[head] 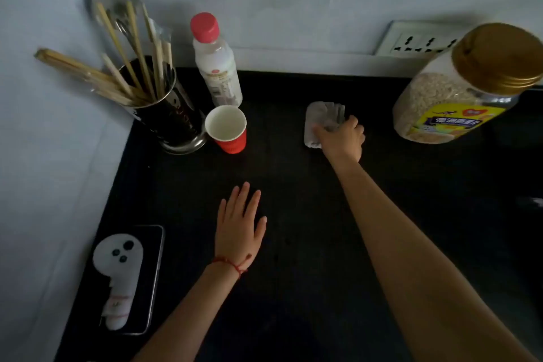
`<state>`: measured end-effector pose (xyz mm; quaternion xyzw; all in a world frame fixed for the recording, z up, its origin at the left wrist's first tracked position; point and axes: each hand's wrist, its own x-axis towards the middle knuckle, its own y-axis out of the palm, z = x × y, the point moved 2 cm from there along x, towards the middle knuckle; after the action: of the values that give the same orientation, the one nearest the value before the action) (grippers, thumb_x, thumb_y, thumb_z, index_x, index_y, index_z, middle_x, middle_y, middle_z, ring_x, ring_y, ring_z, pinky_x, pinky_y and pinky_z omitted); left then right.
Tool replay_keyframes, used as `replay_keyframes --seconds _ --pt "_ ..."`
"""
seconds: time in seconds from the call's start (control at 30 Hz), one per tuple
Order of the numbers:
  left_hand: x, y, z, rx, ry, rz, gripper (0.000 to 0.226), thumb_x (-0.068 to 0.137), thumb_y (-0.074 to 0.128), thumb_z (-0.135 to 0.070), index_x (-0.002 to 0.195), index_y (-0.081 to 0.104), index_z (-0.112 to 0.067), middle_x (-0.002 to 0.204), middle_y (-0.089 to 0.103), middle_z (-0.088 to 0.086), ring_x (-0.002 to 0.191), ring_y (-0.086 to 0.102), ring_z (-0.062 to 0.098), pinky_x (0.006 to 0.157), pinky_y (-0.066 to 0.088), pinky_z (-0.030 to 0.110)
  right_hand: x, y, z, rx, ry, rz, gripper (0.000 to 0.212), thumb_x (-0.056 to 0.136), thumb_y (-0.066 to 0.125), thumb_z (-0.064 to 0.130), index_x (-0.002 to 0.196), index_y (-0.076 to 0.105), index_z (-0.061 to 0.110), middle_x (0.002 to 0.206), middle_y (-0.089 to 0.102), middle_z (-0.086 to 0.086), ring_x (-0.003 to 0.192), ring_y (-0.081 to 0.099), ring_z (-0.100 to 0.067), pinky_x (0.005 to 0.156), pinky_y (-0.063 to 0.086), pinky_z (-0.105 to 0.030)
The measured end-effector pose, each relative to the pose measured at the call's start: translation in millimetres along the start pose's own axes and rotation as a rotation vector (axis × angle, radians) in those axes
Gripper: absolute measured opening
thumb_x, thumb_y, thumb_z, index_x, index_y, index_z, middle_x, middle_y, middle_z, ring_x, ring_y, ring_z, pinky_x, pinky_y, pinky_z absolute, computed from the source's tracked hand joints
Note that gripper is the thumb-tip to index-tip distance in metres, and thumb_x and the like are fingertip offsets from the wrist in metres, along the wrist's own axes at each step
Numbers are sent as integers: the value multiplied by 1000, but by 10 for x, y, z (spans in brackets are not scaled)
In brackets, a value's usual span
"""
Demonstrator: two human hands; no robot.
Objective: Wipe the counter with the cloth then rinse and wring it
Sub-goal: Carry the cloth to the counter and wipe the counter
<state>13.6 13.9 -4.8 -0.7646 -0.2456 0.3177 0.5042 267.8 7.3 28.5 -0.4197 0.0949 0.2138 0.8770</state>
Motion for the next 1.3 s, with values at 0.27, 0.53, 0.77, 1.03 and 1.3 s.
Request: replay_keyframes --seconds 0.27,0.53,0.77,1.03,1.3 --pt "10 7 43 20 25 -25 56 92 37 -40 144 24 -23 157 17 4 145 12 22 113 3 38 -40 80 -102 185 152 -3 68 69 74 37 124 42 10 121 55 -13 102 57 -25 86 51 -42" --pt "0 -85 5 -15 17 19 55 92 42 -37 143 27 -21 157 19 6 145 14 24 117 13 43 -680 -277 -643 337 112 77 64 72 73 30 127 42 22 109 53 5 77 51 -2 53 37 -16" --pt "-47 -273 -138 -22 -20 77 57 88 53 -30 140 35 -13 155 23 14 144 17 29 116 22 44 -1460 -1007 -1437 603 196 -13 51 67 75 37 111 50 31 103 58 11 90 60 -5 65 50 -23" --pt "-680 -117 -1176 -152 236 184 51 88 56 -23 135 43 -10 147 36 15 139 29 28 112 32 44 -2483 -1941 -2731 863 294 -310 35 77 71 25 107 54 24 97 62 2 86 63 -12 51 51 -14" --pt "-1863 535 -2696 -163 671 329 35 86 59 -14 120 58 -3 125 58 15 116 54 29 99 41 36 -3709 -2615 -4335 939 456 -617 28 79 69 11 103 55 11 89 63 -7 76 61 -17 61 51 -29"
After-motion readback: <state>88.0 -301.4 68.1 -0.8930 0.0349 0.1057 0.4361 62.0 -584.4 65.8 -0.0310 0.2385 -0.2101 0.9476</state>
